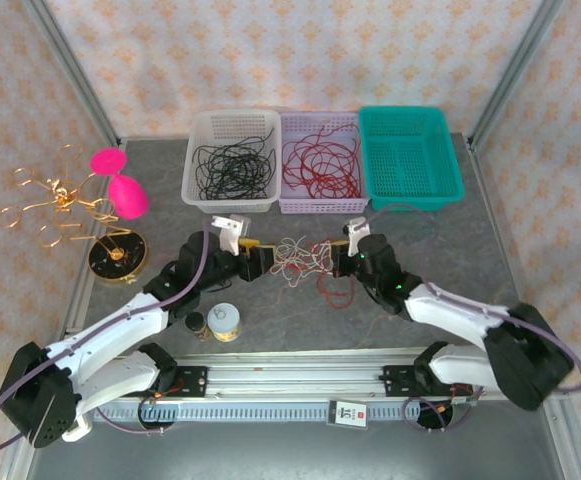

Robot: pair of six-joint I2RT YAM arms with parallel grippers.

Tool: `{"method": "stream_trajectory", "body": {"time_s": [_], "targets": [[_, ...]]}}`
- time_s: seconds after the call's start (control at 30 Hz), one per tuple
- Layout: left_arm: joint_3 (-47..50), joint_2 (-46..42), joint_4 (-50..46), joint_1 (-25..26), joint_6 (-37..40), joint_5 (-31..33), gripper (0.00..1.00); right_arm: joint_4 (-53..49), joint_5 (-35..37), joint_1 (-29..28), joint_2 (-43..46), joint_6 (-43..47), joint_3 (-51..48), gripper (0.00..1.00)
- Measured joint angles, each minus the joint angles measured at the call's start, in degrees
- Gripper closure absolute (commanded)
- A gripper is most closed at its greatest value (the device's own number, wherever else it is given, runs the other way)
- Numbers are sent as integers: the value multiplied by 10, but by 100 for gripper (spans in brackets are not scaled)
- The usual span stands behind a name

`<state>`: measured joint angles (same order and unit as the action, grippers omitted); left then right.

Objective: Untangle the cables

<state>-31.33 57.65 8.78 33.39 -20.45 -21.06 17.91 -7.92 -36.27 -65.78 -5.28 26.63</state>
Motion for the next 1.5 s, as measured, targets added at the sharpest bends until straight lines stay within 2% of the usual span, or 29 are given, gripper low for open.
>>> {"method": "stream_trajectory", "body": {"time_s": [0.1, 0.2, 0.33, 0.57, 0.7, 0.93, 0.97, 1.1, 1.17, 1.2, 1.23, 1.33, 1.37, 1.43, 1.5], "targets": [[-4, 20, 1, 2, 25, -42, 43, -43, 0, 0, 66, 3, 14, 100], [-15, 36, 7, 8, 54, -92, 37, -86, 0, 0, 98, 16, 46, 100], [-57, 55, 9, 12, 101, -149, 32, -116, -17, 0, 105, 28, 92, 100], [-150, 84, 3, 12, 163, -207, 31, -131, -60, 0, 79, 54, 129, 100], [-184, 108, -36, 13, 193, -219, 31, -139, -83, 0, 55, 65, 139, 100], [-255, 187, -112, 13, 231, -218, 38, -139, -102, -4, 55, 67, 141, 100], [-259, 193, -116, 13, 234, -218, 39, -139, -102, -5, 55, 67, 141, 100], [-273, 214, -128, 14, 238, -218, 61, -136, -104, -10, 48, 67, 149, 100], [-290, 229, -137, 14, 240, -218, 80, -136, -103, -11, 43, 67, 153, 100], [-298, 237, -142, 14, 241, -217, 92, -134, -103, -11, 39, 67, 155, 100], [-306, 242, -146, 14, 241, -215, 100, -133, -103, -11, 37, 67, 155, 100], [-315, 246, -153, 15, 237, -197, 100, -132, -99, -11, 33, 67, 155, 100], [-315, 244, -153, 15, 235, -189, 100, -131, -97, -12, 33, 67, 155, 95], [-315, 237, -153, 15, 229, -176, 100, -124, -94, -13, 33, 67, 155, 66], [-315, 228, -153, 15, 221, -170, 100, -109, -92, -13, 33, 63, 152, 45]]}}
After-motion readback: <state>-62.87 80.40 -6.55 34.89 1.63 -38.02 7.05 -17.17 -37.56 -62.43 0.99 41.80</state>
